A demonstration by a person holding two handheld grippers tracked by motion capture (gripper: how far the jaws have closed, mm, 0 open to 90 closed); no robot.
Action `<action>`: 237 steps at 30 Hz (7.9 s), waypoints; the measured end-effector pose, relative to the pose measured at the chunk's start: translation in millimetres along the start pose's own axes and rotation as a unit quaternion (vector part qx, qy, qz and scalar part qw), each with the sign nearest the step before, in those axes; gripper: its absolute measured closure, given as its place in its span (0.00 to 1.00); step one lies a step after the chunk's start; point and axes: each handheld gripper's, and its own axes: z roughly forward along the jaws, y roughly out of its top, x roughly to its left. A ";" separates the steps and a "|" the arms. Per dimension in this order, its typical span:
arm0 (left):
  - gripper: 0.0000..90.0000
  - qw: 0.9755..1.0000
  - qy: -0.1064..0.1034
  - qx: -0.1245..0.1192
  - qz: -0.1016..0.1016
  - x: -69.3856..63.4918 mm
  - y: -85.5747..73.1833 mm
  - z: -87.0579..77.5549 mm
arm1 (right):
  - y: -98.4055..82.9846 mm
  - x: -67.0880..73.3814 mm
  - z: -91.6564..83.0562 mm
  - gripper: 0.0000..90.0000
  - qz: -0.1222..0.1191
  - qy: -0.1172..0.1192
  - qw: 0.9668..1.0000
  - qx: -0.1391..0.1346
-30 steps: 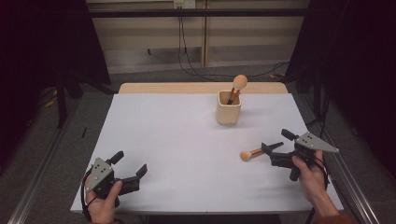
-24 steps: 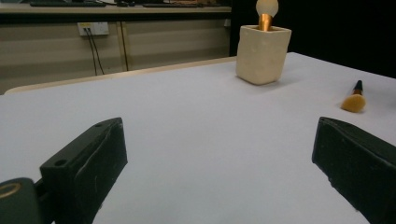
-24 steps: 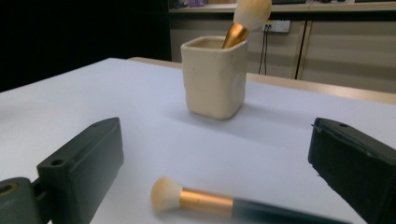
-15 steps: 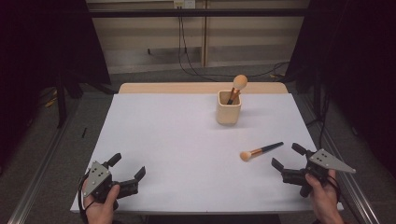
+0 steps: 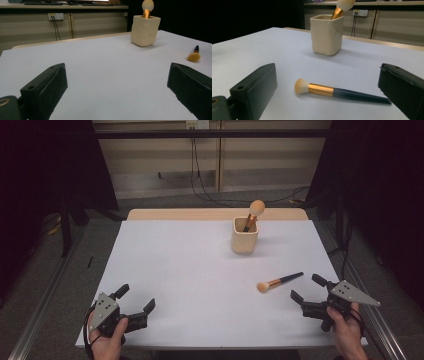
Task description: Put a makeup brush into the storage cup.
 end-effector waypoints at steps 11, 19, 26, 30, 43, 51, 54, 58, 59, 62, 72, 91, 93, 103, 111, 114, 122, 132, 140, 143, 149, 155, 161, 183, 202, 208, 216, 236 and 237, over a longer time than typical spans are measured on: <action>0.03 1.000 0.003 -0.001 0.001 -0.2 0.6 -0.1 | 8.1 3.4 12.7 0.01 0.003 0.011 1.000 -0.004; 0.03 1.000 0.005 -0.007 0.001 -1.6 1.6 -3.1 | 21.2 1.8 29.5 0.01 -0.006 -0.006 1.000 0.001; 0.03 1.000 0.005 -0.007 0.003 -0.4 1.3 -2.8 | 32.0 -1.3 41.9 0.01 0.002 0.001 1.000 -0.001; 0.03 1.000 0.007 -0.006 0.000 0.9 1.0 -2.8 | 34.2 -3.6 48.4 0.02 -0.006 0.002 1.000 0.005; 0.03 1.000 0.006 -0.003 0.005 1.1 1.4 0.5 | 53.5 -16.0 79.1 0.02 -0.002 0.017 0.999 0.036; 0.03 1.000 0.006 -0.003 0.006 1.0 1.2 0.2 | 57.4 -20.0 94.9 0.02 -0.001 0.023 0.997 0.078; 0.03 1.000 0.006 0.002 0.006 1.0 0.9 1.0 | 59.0 -21.5 99.6 0.02 0.009 0.032 0.994 0.100; 0.03 1.000 0.006 0.001 0.004 0.5 0.9 1.6 | 61.3 -25.4 105.4 0.02 0.006 0.046 0.989 0.139; 0.03 1.000 0.007 0.001 0.003 0.6 0.7 1.5 | 61.5 -26.0 106.6 0.02 0.008 0.048 0.988 0.144; 0.03 1.000 0.006 -0.001 0.003 1.2 0.7 1.3 | 61.4 -26.2 109.7 0.02 0.000 0.066 0.982 0.176; 0.03 1.000 0.007 0.001 0.005 1.2 0.0 0.7 | 66.8 -28.2 111.5 0.03 -0.049 0.114 0.959 0.255; 0.03 1.000 0.001 0.000 0.003 0.9 -0.2 1.6 | 69.9 -29.5 129.2 0.04 -0.120 0.149 0.902 0.388; 0.03 1.000 0.002 0.000 0.002 0.6 -0.3 1.9 | 70.7 -28.2 130.9 0.05 -0.127 0.157 0.895 0.397; 0.03 1.000 -0.002 0.004 0.007 -0.1 -0.2 2.6 | 78.1 -30.6 140.7 0.06 -0.165 0.185 0.862 0.442; 0.03 1.000 0.001 0.002 0.006 0.5 -0.3 2.0 | 79.2 -24.8 145.8 0.05 -0.184 0.202 0.841 0.468; 0.03 1.000 0.001 0.002 0.006 0.6 -0.3 2.0 | 74.4 -21.9 147.8 0.05 -0.200 0.208 0.829 0.480; 0.03 1.000 0.001 0.003 0.007 0.7 -0.4 2.0 | 64.3 -19.5 154.0 0.05 -0.211 0.216 0.814 0.497; 0.03 1.000 -0.001 0.007 0.010 0.2 -0.6 2.3 | 46.1 -14.2 165.5 0.18 -0.236 0.214 0.786 0.529; 0.03 1.000 -0.003 0.008 0.010 -0.9 -0.3 3.2 | 39.1 -14.1 168.6 0.33 -0.250 0.202 0.780 0.536; 0.03 1.000 -0.005 0.011 0.017 -0.6 -0.1 3.8 | 39.1 -16.2 169.7 0.35 -0.248 0.208 0.781 0.535; 0.03 1.000 -0.009 0.013 0.020 -1.9 0.1 5.6 | 41.4 -13.3 172.9 0.44 -0.256 0.202 0.772 0.545; 0.03 1.000 -0.012 0.014 0.020 -2.2 0.1 7.0 | 42.6 -12.8 173.7 0.56 -0.254 0.206 0.773 0.544; 0.03 1.000 -0.012 0.016 0.022 -2.3 0.0 7.2 | 44.2 -13.3 175.5 0.62 -0.251 0.199 0.773 0.548; 0.03 1.000 -0.010 0.017 0.021 -1.5 -0.1 8.6 | 47.4 -10.9 177.9 0.83 -0.247 0.199 0.768 0.556; 0.02 1.000 0.003 0.013 0.013 0.8 -0.6 5.8 | 77.7 -28.0 158.9 0.83 -0.201 0.149 0.835 0.490; 0.02 1.000 0.003 0.013 0.012 0.5 -0.7 6.1 | 84.2 -38.3 151.7 0.82 -0.161 0.128 0.870 0.449; 0.02 1.000 0.005 0.013 0.014 0.6 -0.3 4.7 | 89.4 -34.7 143.5 0.82 -0.138 0.110 0.901 0.397; 0.03 1.000 0.006 0.012 0.018 0.6 -0.2 3.6 | 79.0 -38.0 123.8 0.83 -0.051 0.064 0.961 0.264; 0.03 1.000 0.006 0.012 0.016 0.6 -0.2 3.7 | 78.3 -37.5 123.2 0.82 -0.049 0.062 0.962 0.261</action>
